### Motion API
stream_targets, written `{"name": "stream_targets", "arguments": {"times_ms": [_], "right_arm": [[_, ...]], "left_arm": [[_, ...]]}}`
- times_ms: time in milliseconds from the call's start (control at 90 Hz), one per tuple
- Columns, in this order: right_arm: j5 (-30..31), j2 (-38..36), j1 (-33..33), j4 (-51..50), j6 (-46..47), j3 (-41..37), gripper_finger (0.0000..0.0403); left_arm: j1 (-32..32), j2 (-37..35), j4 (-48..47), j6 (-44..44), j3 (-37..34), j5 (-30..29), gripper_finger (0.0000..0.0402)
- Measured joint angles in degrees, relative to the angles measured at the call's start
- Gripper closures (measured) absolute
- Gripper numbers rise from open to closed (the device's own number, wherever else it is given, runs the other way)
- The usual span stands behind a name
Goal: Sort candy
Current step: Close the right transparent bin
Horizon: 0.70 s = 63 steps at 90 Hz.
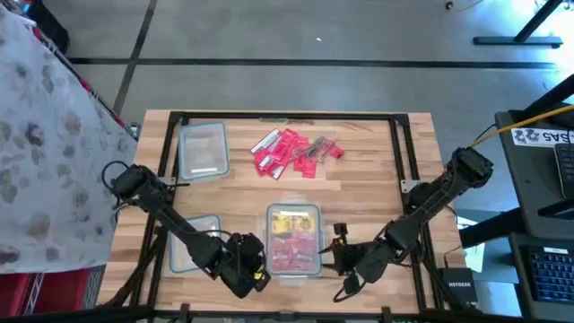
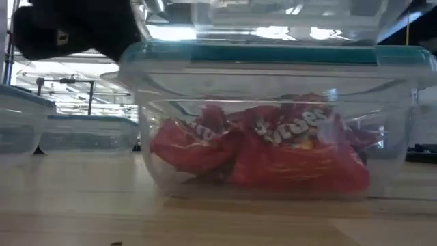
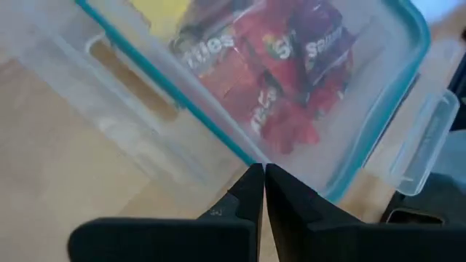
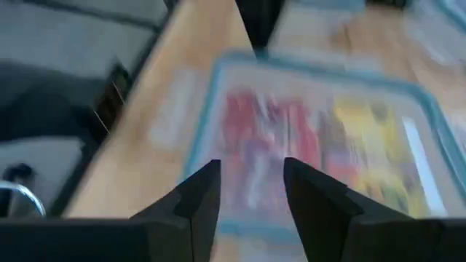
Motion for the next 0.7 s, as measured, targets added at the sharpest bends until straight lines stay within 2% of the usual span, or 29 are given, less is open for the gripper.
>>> {"name": "stream_targets", "arguments": {"times_ms": [256,389,500,700], "right_arm": [[-9.32,6.45,-5.65,3.43,0.24,-0.15,0.0265],[-14.18,8.91,-7.92,3.9,0.64,-0.09,0.0265],[-11.87,8.31,-7.17,3.06,-0.55,0.22,0.0265],[-0.03,1.63,-1.12,1.38,-6.02,1.67,0.0265]], "left_arm": [[-1.36,-0.01,-1.24,-1.08,0.0,2.53,0.0402],[-1.83,-1.25,5.33,2.72,0.03,1.21,0.0402],[-2.0,-2.04,9.48,8.24,0.07,-1.19,0.0402],[0.88,-2.18,18.1,21.03,-0.01,-10.14,0.0402]]}}
